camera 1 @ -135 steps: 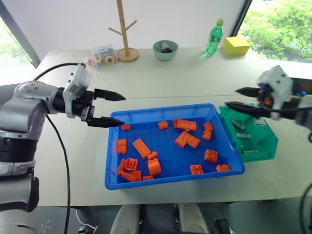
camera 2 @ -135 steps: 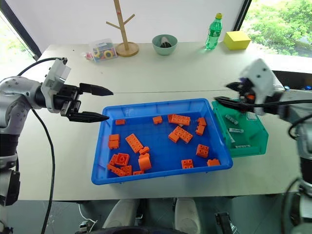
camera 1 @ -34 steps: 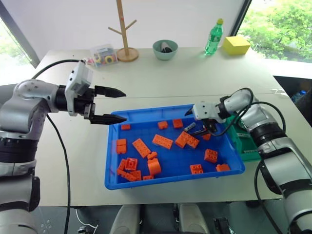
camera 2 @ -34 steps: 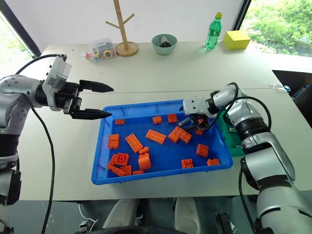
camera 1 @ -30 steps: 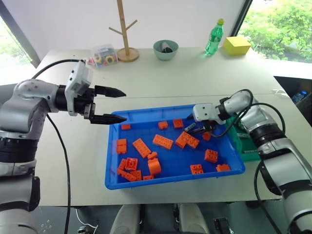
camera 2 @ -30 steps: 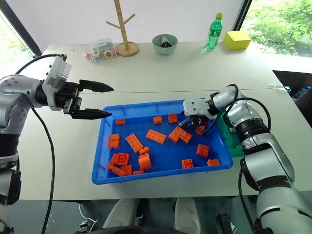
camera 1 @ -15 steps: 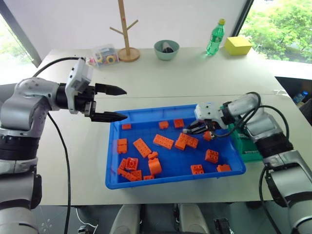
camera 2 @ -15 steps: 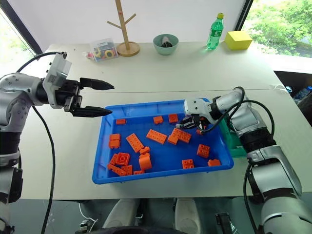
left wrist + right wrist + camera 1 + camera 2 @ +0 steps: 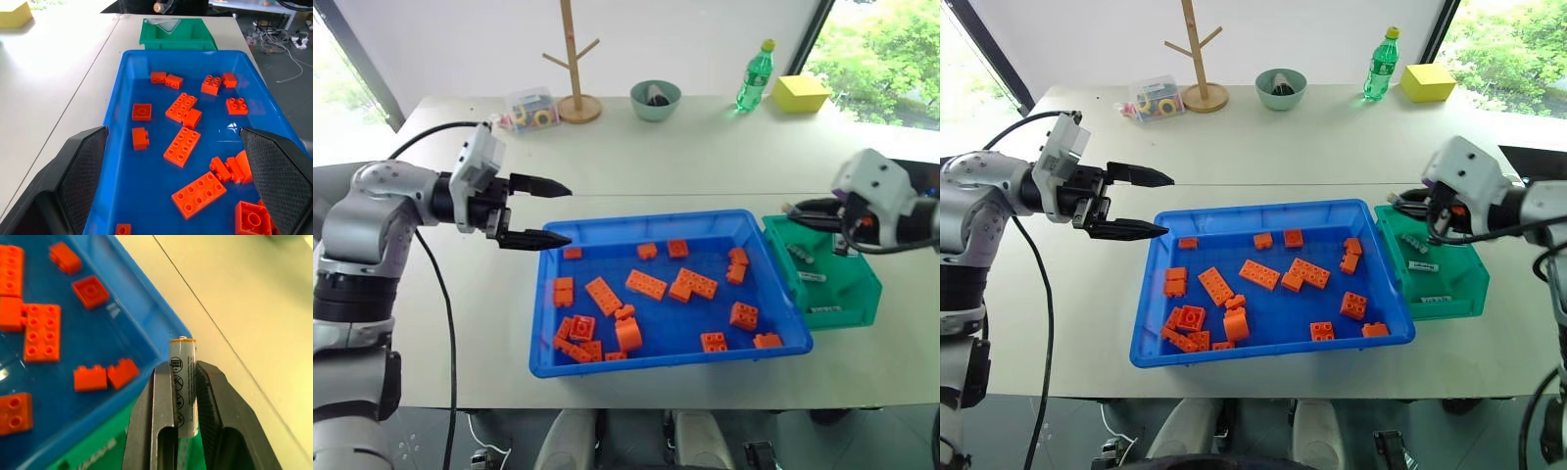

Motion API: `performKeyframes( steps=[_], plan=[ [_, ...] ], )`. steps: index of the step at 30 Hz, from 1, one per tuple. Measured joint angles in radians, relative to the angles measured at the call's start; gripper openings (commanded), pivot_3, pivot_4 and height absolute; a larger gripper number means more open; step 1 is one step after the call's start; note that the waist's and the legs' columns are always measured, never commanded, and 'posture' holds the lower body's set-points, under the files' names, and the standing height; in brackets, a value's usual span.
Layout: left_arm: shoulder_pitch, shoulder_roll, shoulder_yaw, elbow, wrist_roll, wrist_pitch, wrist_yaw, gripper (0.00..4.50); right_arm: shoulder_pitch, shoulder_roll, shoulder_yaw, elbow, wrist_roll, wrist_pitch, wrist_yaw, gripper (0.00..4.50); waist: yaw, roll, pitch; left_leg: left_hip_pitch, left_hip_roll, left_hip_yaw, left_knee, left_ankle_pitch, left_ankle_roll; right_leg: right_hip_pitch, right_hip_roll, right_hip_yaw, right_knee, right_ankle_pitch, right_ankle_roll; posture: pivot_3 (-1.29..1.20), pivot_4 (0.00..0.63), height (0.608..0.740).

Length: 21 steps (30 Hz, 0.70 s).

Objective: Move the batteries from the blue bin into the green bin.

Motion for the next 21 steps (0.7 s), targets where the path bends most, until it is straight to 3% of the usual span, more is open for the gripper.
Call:
performKeyframes(
  steps=[7, 13, 16, 21],
  plan=[
    [-0.008, -0.01, -0.007, 0.031, 0.011, -0.012, -0.006, 4.5, 0.143, 0.103, -0.059, -0.035, -0.003, 0.059, -0.205, 4.06, -0.001, 0.0, 0.0, 0.0, 0.0, 0.0, 0.0, 0.0, 0.0, 0.0, 0.0, 0.0, 0.0, 0.0, 0.0, 0.0, 0.15, 0.703],
    [-0.004, -0.004, -0.004, 0.032, 0.009, 0.005, 0.002, 4.5, 0.172, 0.085, -0.203, -0.037, 0.117, 0.1, -0.168, 4.06, 0.002, 0.0, 0.0, 0.0, 0.0, 0.0, 0.0, 0.0, 0.001, 0.001, 0.0, 0.0, 0.0, 0.0, 0.0, 0.0, 0.15, 0.703],
    [0.039, 0.032, 0.023, 0.031, 0.006, 0.014, 0.004, 4.5, 0.268, 0.031, -0.338, -0.057, 0.21, 0.105, -0.044, 4.06, 0.004, 0.0, 0.0, 0.0, 0.001, 0.0, 0.0, -0.001, 0.002, 0.001, 0.001, 0.0, -0.001, 0.0, 0.0, 0.0, 0.15, 0.703],
    [0.117, 0.094, 0.068, 0.013, -0.014, 0.046, 0.0, 4.5, 0.556, -0.007, -0.535, -0.064, 0.283, 0.031, 0.245, 4.06, 0.008, 0.0, 0.0, 0.002, 0.001, 0.0, 0.0, -0.001, 0.003, 0.004, 0.001, 0.0, -0.002, 0.0, 0.0, 0.0, 0.15, 0.703]
  ],
)
